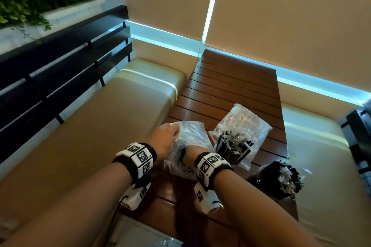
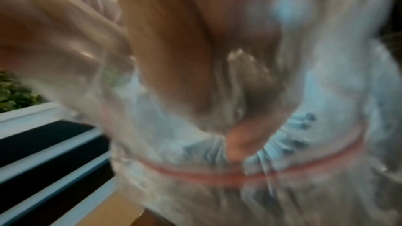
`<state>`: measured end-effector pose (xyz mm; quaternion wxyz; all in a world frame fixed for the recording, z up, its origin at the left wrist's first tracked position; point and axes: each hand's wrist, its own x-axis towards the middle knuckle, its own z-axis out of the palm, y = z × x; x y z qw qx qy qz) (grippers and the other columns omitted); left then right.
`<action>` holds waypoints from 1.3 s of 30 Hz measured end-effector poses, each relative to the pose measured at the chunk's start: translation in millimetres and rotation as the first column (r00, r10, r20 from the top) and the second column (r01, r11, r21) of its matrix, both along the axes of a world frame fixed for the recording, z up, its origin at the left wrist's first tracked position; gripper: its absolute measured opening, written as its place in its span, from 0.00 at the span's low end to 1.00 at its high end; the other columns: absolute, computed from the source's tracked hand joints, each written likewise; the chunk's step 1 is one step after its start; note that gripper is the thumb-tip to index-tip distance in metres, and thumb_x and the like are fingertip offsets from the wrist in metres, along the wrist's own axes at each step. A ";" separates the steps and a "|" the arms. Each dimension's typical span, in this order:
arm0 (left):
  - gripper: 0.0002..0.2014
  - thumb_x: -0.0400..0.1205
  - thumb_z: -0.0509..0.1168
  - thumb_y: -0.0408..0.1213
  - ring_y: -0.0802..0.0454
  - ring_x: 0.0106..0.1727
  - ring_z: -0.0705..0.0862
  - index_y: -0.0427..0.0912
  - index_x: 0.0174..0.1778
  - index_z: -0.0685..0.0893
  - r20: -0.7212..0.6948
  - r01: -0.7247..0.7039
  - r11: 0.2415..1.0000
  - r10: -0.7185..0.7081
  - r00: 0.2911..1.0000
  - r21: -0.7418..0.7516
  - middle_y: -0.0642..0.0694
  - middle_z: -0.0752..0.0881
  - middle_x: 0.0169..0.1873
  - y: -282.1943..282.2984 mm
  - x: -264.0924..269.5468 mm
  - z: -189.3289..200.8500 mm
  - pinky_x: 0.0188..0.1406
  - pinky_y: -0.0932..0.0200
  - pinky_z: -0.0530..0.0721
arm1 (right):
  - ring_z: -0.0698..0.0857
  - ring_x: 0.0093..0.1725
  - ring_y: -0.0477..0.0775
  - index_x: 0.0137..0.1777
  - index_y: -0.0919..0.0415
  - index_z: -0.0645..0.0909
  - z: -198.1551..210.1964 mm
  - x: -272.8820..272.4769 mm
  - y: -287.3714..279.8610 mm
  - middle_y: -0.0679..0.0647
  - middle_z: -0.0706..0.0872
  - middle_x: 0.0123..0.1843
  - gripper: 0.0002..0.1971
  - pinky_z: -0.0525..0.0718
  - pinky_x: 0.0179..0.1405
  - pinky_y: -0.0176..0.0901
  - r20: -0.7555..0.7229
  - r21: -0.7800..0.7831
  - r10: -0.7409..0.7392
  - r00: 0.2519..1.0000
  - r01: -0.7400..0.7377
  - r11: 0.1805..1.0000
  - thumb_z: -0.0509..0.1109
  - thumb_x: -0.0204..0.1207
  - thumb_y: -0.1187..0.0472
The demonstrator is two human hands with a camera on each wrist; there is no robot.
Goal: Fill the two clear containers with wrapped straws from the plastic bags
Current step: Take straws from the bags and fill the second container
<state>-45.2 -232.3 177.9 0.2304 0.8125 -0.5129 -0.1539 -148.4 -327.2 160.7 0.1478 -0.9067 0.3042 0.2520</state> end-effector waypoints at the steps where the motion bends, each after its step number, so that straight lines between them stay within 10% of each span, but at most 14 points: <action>1: 0.07 0.78 0.59 0.24 0.44 0.44 0.77 0.41 0.44 0.76 -0.004 0.003 1.000 -0.003 1.000 -0.002 0.41 0.81 0.44 -4.5 0.0 -2.8 0.43 0.52 0.76 | 0.82 0.66 0.65 0.68 0.65 0.80 2.1 -2.3 -3.1 0.65 0.83 0.66 0.16 0.80 0.60 0.50 0.016 -0.022 0.006 1.000 -0.006 1.000 0.64 0.83 0.61; 17: 0.17 0.82 0.59 0.26 0.39 0.55 0.82 0.35 0.68 0.69 -0.050 -0.077 0.975 0.089 0.995 0.208 0.34 0.82 0.60 -52.9 -12.6 -28.7 0.53 0.51 0.77 | 0.82 0.45 0.53 0.63 0.60 0.82 152.0 -102.4 -30.9 0.55 0.86 0.51 0.14 0.76 0.35 0.39 -0.058 -0.016 0.121 0.991 -0.122 0.992 0.65 0.83 0.55; 24: 0.37 0.73 0.66 0.50 0.37 0.67 0.79 0.41 0.76 0.61 0.025 0.020 0.916 -0.033 0.999 0.400 0.36 0.76 0.69 -53.0 -23.2 -23.3 0.67 0.45 0.79 | 0.83 0.42 0.48 0.56 0.51 0.73 186.4 -126.4 -51.5 0.50 0.83 0.46 0.07 0.78 0.38 0.41 0.299 -0.034 0.001 0.954 0.010 0.999 0.64 0.84 0.51; 27: 0.41 0.67 0.63 0.52 0.40 0.71 0.76 0.47 0.80 0.63 0.094 -0.006 0.973 -0.016 0.995 0.231 0.40 0.74 0.73 -52.3 -26.2 1.7 0.69 0.43 0.76 | 0.83 0.42 0.51 0.64 0.55 0.71 165.0 -111.9 -48.7 0.52 0.84 0.48 0.12 0.76 0.34 0.40 0.496 -0.054 -0.026 0.868 0.061 0.997 0.63 0.85 0.53; 29: 0.38 0.64 0.62 0.48 0.47 0.72 0.77 0.49 0.75 0.72 -0.149 0.001 0.999 -0.008 0.989 -0.050 0.46 0.78 0.71 -49.9 -31.0 31.8 0.68 0.53 0.76 | 0.82 0.38 0.53 0.66 0.56 0.69 148.1 -99.0 -43.3 0.51 0.83 0.43 0.13 0.73 0.29 0.40 0.615 -0.119 -0.008 0.789 0.103 0.988 0.61 0.86 0.53; 32: 0.21 0.68 0.66 0.42 0.58 0.57 0.86 0.42 0.57 0.82 -0.748 -0.105 0.923 -0.230 0.622 -0.371 0.49 0.89 0.53 -48.6 -43.5 79.2 0.52 0.64 0.80 | 0.85 0.37 0.58 0.65 0.53 0.66 125.1 -80.4 -32.0 0.51 0.85 0.42 0.12 0.82 0.31 0.52 0.725 -0.127 -0.009 0.689 0.147 0.981 0.60 0.86 0.53; 35: 0.23 0.75 0.70 0.56 0.47 0.50 0.86 0.37 0.49 0.81 -0.954 -0.348 0.892 -0.238 0.182 -0.289 0.40 0.88 0.48 -55.2 -50.1 107.6 0.53 0.49 0.82 | 0.87 0.39 0.62 0.67 0.48 0.62 104.5 -66.3 -16.4 0.52 0.87 0.47 0.16 0.86 0.39 0.62 0.772 -0.110 -0.009 0.635 0.148 0.983 0.60 0.83 0.58; 39: 0.16 0.77 0.73 0.51 0.45 0.43 0.87 0.40 0.36 0.83 -0.968 -0.612 0.775 0.002 0.250 -0.157 0.46 0.87 0.32 -67.2 -51.9 111.3 0.54 0.44 0.87 | 0.87 0.52 0.61 0.77 0.49 0.58 95.2 -58.5 -7.1 0.53 0.83 0.62 0.28 0.86 0.48 0.63 0.747 -0.067 0.040 0.664 0.015 0.998 0.66 0.81 0.53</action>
